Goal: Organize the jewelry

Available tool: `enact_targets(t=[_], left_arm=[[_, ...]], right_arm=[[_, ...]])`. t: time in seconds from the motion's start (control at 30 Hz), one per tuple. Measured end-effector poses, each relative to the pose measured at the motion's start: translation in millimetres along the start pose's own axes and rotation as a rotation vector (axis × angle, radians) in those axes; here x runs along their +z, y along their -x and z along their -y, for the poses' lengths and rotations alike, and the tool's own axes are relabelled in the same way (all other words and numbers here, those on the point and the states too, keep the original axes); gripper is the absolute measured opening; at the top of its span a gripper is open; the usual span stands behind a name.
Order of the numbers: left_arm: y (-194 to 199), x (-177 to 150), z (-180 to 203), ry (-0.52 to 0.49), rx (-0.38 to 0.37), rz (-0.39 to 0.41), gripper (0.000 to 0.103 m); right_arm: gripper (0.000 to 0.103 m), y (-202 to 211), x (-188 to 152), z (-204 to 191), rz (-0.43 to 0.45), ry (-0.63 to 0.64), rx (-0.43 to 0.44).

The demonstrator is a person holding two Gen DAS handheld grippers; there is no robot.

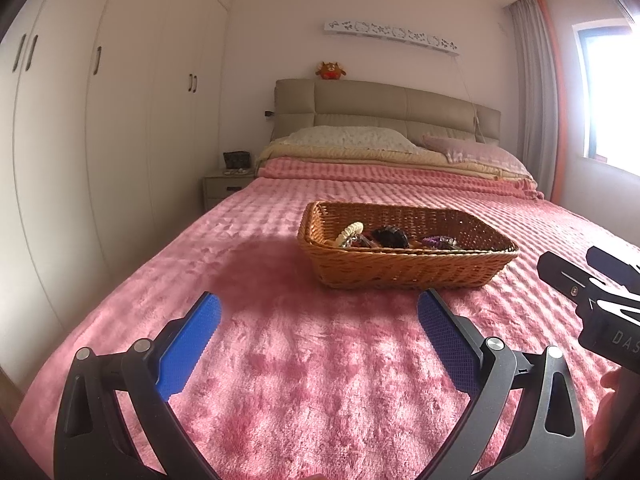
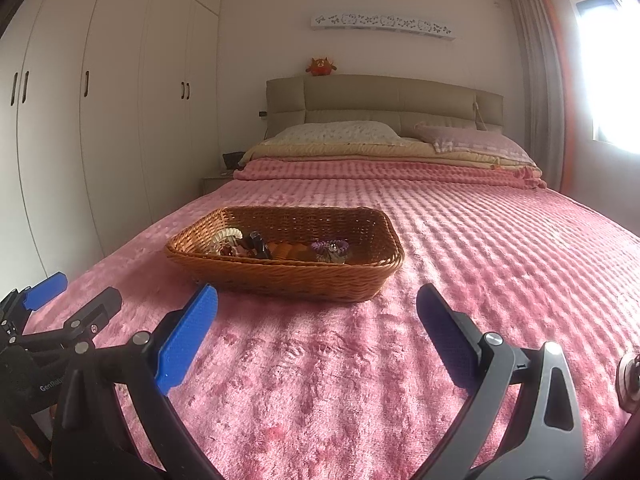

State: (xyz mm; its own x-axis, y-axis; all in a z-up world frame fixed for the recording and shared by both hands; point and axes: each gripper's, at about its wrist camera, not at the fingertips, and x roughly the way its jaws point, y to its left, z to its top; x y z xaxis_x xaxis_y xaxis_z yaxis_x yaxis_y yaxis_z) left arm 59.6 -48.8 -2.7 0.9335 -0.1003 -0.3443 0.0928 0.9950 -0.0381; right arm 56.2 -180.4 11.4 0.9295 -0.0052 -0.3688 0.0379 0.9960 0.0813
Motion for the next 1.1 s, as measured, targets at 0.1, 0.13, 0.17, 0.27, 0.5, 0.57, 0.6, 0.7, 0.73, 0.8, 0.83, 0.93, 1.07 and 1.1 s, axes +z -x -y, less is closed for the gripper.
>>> enact_targets(t=[0.1, 0.13, 0.17, 0.27, 0.5, 0.57, 0.6, 0.7, 0.73, 0.8, 0.83, 0.93, 1.07, 1.1], left_arm=[[-0.1, 0.0, 0.3, 0.0, 0.0, -0.001, 0.095], [0.2, 0.0, 0.5, -0.001, 0.0, 0.0, 0.095], [0.1, 0.0, 0.4, -0.001, 0.0, 0.0, 0.095], [-0.5, -0.1, 0.4, -0.002, 0.0, 0.001, 0.095], [-0.3, -0.4, 0.8, -0.003, 0.001, 0.001, 0.095], [-0.3, -0.4, 0.8, -0.003, 0.002, 0.002, 0.095], [0.0, -0.3, 0.8, -0.003, 0.003, 0.004, 0.095], [1.8, -0.3, 0.5, -0.005, 0.004, 0.015, 0.095], [1.9, -0.1, 1.1, -0.007, 0.004, 0.013, 0.095], [3.1, -0.7, 1.9, -0.011, 0.008, 0.014, 0.095], [3.3, -0.7, 1.1, -0.011, 0.008, 0.016, 0.095], [5.1, -1.0, 3.5, -0.021, 0.009, 0.02, 0.095], [6.9, -1.1, 7.2, -0.035, 0.013, 0.022, 0.095], [6.7, -1.1, 7.3, -0.034, 0.012, 0.021, 0.095]], right_arm=[[0.095, 0.8, 0.6, 0.1, 0.004, -0.001, -0.002], [0.095, 1.1, 0.8, 0.3, 0.006, -0.002, -0.002], [0.095, 1.2, 1.1, 0.4, 0.007, -0.003, -0.002], [0.095, 1.9, 1.6, 0.4, 0.011, -0.005, -0.004], [0.095, 3.6, 1.4, 0.0, 0.02, -0.005, -0.007], [0.095, 4.0, 1.7, 0.1, 0.023, -0.006, -0.008], [0.095, 5.0, 1.7, 0.2, 0.025, -0.006, -0.01], [0.095, 5.9, 1.6, 0.7, 0.027, -0.008, -0.009], [0.095, 6.0, 1.6, 0.7, 0.026, -0.007, -0.01], [0.095, 6.0, 1.6, 0.7, 0.026, -0.006, -0.01], [0.095, 6.1, 1.6, 0.7, 0.027, -0.006, -0.01], [0.095, 7.5, 1.7, 0.2, 0.036, -0.004, -0.014], [0.095, 7.9, 2.1, -0.4, 0.037, -0.002, -0.013], [0.095, 7.9, 2.2, -0.3, 0.038, -0.003, -0.013]])
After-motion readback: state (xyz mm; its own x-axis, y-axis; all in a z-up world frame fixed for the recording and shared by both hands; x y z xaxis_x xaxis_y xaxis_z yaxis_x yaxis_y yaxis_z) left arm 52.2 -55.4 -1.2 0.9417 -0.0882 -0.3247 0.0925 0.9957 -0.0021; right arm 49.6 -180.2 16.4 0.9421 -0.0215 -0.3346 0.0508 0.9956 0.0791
